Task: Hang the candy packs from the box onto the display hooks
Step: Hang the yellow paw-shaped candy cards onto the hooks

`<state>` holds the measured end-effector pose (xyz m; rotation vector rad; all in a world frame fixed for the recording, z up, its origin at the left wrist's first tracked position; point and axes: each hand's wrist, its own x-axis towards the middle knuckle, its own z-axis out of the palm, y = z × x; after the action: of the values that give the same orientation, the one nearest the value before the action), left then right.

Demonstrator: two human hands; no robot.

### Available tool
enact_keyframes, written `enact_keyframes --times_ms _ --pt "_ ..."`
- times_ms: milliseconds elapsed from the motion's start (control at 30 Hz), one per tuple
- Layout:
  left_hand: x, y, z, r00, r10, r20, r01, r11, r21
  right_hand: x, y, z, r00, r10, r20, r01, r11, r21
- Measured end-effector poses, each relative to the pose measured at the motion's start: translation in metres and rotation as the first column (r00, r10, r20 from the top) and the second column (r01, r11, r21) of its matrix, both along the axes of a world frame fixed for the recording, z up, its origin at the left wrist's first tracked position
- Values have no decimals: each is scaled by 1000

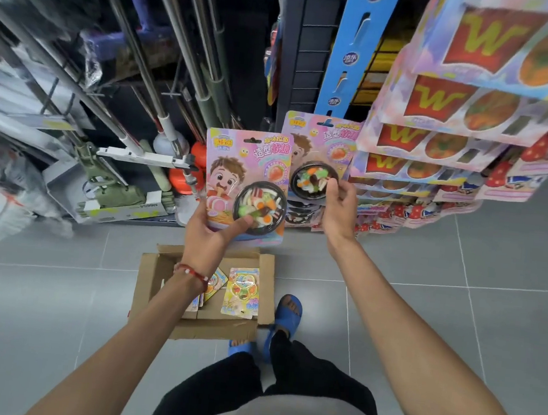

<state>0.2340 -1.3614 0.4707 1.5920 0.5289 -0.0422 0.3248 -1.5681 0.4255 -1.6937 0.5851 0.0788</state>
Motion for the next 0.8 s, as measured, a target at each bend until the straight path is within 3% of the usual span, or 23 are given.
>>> enact_keyframes --times_ms 267,433,800 --pt "14 -14 14 987 -144 73 140 988 57 -21 -9 32 995 -93 -41 93 995 -21" --pt "35 -25 33 961 -240 134 224 966 126 -34 -11 60 985 -138 -103 148 985 88" --pt "82 -46 53 963 -249 101 216 941 262 -34 -23 77 969 -229 -97 242 956 163"
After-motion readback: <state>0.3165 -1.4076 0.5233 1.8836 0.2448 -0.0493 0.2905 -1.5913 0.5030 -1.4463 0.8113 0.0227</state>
